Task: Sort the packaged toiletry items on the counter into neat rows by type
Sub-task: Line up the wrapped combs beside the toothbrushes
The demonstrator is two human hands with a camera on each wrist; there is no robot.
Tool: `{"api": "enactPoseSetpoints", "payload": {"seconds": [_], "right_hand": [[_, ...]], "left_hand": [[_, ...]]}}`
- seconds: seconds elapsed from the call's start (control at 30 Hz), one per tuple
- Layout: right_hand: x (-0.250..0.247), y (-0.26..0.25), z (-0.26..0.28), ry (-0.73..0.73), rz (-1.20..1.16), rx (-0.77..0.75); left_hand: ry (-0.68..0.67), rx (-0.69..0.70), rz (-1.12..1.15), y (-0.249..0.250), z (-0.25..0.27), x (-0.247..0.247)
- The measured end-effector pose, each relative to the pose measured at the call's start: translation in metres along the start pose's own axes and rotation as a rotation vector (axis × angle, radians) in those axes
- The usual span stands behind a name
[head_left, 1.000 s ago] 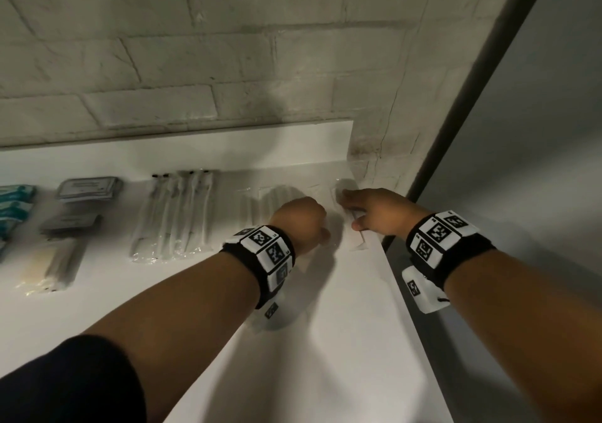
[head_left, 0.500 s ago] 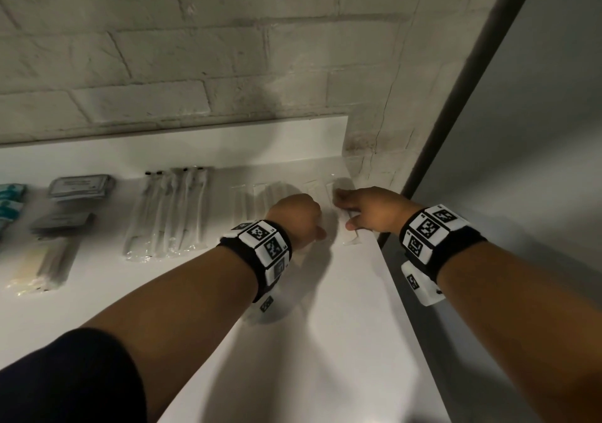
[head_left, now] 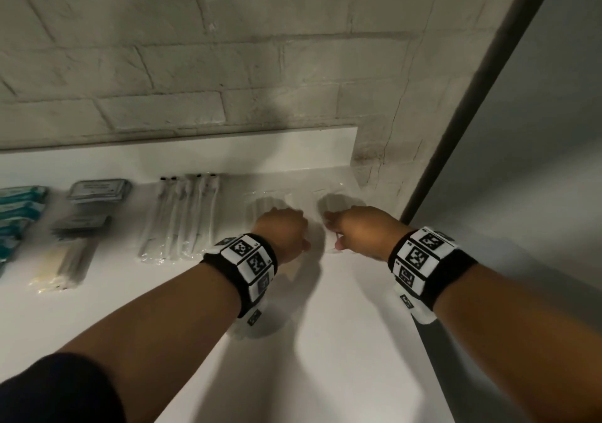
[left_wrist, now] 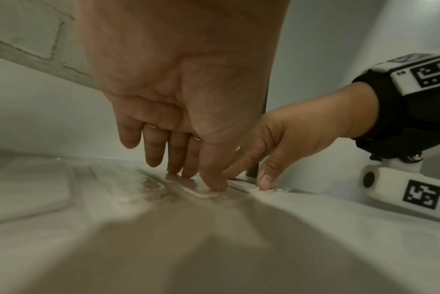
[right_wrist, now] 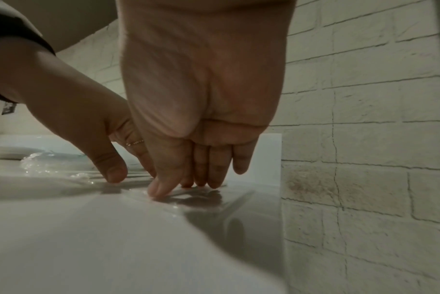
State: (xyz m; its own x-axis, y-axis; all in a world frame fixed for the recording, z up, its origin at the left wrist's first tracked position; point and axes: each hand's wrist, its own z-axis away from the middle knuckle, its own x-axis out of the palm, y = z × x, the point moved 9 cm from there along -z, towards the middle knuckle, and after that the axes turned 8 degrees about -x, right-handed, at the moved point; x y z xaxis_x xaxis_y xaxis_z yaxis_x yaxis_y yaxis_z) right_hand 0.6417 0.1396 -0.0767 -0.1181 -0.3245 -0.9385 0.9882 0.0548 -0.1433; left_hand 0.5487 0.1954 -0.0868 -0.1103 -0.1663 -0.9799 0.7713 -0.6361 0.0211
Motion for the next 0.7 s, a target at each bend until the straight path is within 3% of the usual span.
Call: {"api": "enactPoseSetpoints", "payload": {"seconds": [0.5, 0.6, 0.7], "right_hand": [[0.001, -0.006, 0.003, -0.035, -0.027, -0.009], [-0.005, -0.011, 0.006, 0.024, -0.067, -0.021], [-0.014, -0.031, 0.003, 0.094, -0.047, -0.083]], "left_hand": [[-0.046, 0.046, 0.055, 0.006, 0.005, 0.006], [0.028, 0.054, 0.036, -0.001, 0.012, -0.002], [0.105, -0.044, -0.042, -0.031, 0.015, -0.009]]}}
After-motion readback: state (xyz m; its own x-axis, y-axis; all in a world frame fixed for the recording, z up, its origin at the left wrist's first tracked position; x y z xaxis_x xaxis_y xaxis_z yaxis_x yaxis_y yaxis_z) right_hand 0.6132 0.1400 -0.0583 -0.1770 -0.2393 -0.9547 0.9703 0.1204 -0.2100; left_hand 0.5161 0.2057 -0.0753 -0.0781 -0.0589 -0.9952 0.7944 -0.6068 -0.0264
